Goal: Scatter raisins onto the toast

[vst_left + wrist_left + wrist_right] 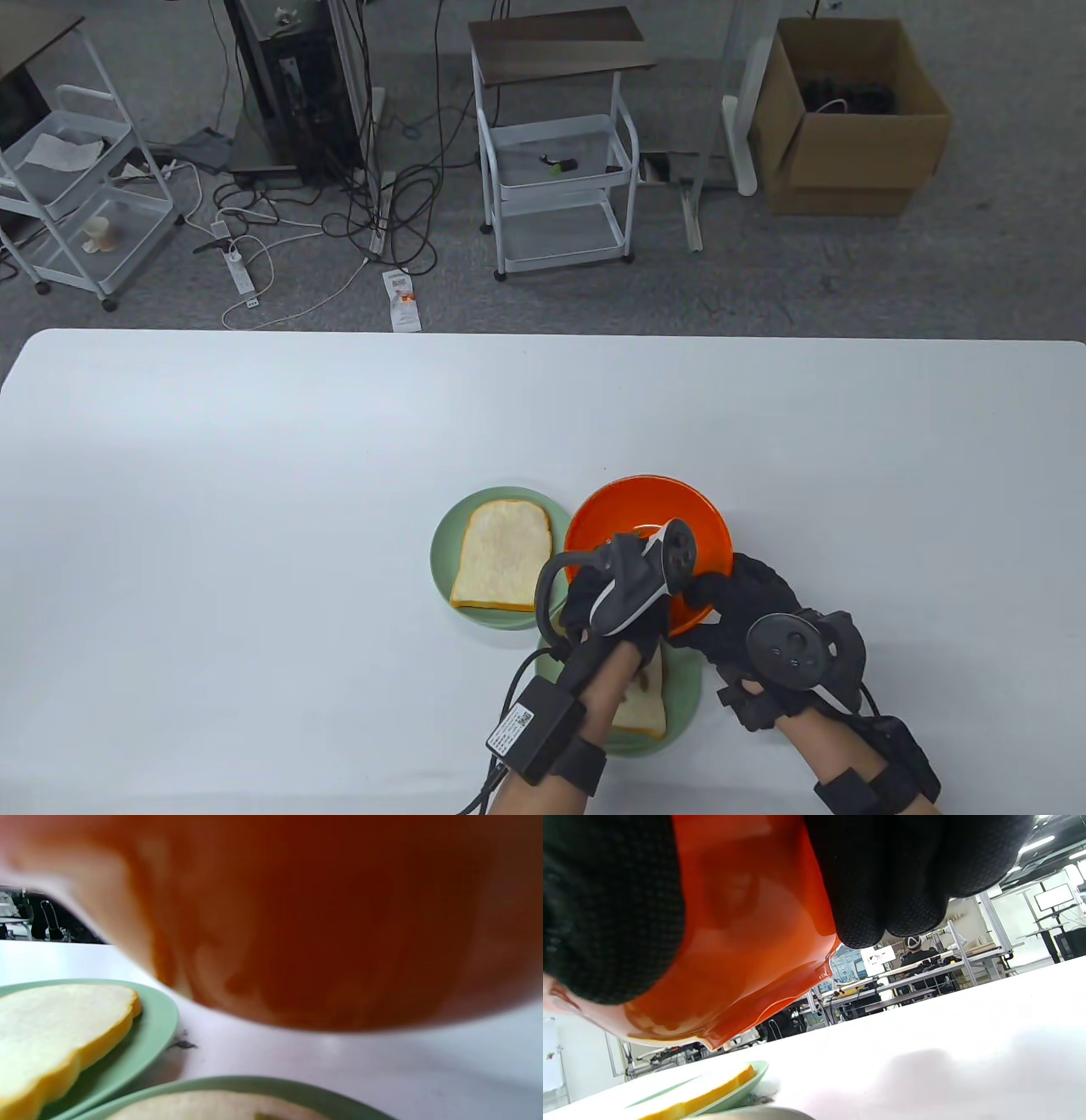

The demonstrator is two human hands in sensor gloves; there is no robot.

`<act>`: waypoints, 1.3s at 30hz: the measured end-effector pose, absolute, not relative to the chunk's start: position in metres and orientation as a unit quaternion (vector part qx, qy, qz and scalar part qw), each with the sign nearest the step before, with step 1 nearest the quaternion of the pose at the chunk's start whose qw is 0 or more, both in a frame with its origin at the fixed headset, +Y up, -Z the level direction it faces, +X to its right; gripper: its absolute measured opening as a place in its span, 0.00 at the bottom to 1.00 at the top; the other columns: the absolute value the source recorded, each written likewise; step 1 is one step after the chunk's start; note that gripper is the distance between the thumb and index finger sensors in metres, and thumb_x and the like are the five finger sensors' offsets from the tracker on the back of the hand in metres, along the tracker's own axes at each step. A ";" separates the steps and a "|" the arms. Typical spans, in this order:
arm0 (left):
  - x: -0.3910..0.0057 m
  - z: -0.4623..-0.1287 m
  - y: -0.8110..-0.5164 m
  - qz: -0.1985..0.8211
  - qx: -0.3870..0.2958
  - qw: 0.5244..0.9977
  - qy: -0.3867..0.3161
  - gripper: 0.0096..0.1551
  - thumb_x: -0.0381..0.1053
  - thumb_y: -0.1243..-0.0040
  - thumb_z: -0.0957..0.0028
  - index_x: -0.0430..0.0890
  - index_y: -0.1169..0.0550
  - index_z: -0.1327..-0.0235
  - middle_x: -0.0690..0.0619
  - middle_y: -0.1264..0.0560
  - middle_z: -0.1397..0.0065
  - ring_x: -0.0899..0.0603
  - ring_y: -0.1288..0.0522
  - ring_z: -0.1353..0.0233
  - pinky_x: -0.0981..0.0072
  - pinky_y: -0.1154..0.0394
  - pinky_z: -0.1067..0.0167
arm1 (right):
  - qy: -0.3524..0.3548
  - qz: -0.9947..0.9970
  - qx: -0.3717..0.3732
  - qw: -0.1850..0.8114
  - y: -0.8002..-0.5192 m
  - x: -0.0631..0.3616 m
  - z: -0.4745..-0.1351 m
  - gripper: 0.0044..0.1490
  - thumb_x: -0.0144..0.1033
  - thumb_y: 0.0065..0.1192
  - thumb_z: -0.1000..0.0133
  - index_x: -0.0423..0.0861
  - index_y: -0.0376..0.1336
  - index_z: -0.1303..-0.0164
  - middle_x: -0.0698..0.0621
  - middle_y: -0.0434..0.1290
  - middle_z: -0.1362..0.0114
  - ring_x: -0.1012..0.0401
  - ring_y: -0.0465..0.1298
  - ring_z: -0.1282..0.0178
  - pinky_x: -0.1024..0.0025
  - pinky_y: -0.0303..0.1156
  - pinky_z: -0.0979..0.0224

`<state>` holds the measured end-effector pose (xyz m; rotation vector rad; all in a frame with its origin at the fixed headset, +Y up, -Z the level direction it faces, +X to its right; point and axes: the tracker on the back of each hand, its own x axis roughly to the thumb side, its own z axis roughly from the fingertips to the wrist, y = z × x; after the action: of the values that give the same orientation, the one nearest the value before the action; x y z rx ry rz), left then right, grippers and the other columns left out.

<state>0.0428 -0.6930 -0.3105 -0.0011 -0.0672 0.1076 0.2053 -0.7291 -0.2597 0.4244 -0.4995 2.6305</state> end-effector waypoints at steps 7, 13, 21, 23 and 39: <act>0.012 -0.320 -0.659 0.121 0.020 0.992 -0.007 0.21 0.60 0.16 0.64 0.62 0.11 0.55 0.58 0.10 0.50 0.54 0.07 0.67 0.78 0.08 0.69 | -0.169 0.953 0.138 0.209 -0.735 0.211 -0.268 0.41 0.59 0.89 0.72 0.46 0.78 0.55 0.29 0.81 0.42 0.33 0.78 0.39 0.34 0.70 0.37; -0.041 -0.339 -0.672 0.114 0.000 0.992 0.057 0.21 0.60 0.16 0.62 0.62 0.11 0.54 0.58 0.10 0.49 0.54 0.07 0.66 0.77 0.09 0.68 | -0.169 0.956 0.111 0.211 -0.736 0.224 -0.277 0.41 0.59 0.89 0.72 0.45 0.78 0.55 0.29 0.81 0.42 0.33 0.78 0.39 0.33 0.69 0.37; -0.081 -0.364 -0.738 0.048 -0.074 0.989 0.116 0.21 0.60 0.20 0.59 0.64 0.12 0.51 0.59 0.11 0.45 0.54 0.07 0.61 0.73 0.10 0.63 | -0.176 0.957 0.107 0.206 -0.734 0.229 -0.280 0.42 0.59 0.89 0.72 0.45 0.78 0.54 0.29 0.81 0.41 0.33 0.78 0.38 0.33 0.69 0.37; -0.081 -0.367 -0.745 0.028 -0.079 0.990 0.117 0.21 0.60 0.22 0.58 0.64 0.12 0.50 0.59 0.11 0.44 0.53 0.08 0.60 0.70 0.11 0.62 | -0.177 0.956 0.110 0.208 -0.734 0.229 -0.279 0.41 0.59 0.89 0.72 0.45 0.78 0.54 0.29 0.81 0.42 0.33 0.78 0.38 0.33 0.69 0.37; -0.082 -0.349 -0.708 0.074 -0.085 0.987 0.116 0.36 0.71 0.51 0.48 0.61 0.26 0.27 0.48 0.20 0.29 0.48 0.10 0.55 0.64 0.13 0.57 | -0.179 0.952 0.121 0.215 -0.731 0.231 -0.278 0.42 0.59 0.89 0.71 0.45 0.78 0.53 0.29 0.81 0.41 0.33 0.78 0.38 0.34 0.69 0.37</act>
<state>-0.0817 -0.7080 -0.3488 -0.1710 0.2323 0.1495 0.2306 -0.7314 -0.2782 0.3347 -0.4967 2.6409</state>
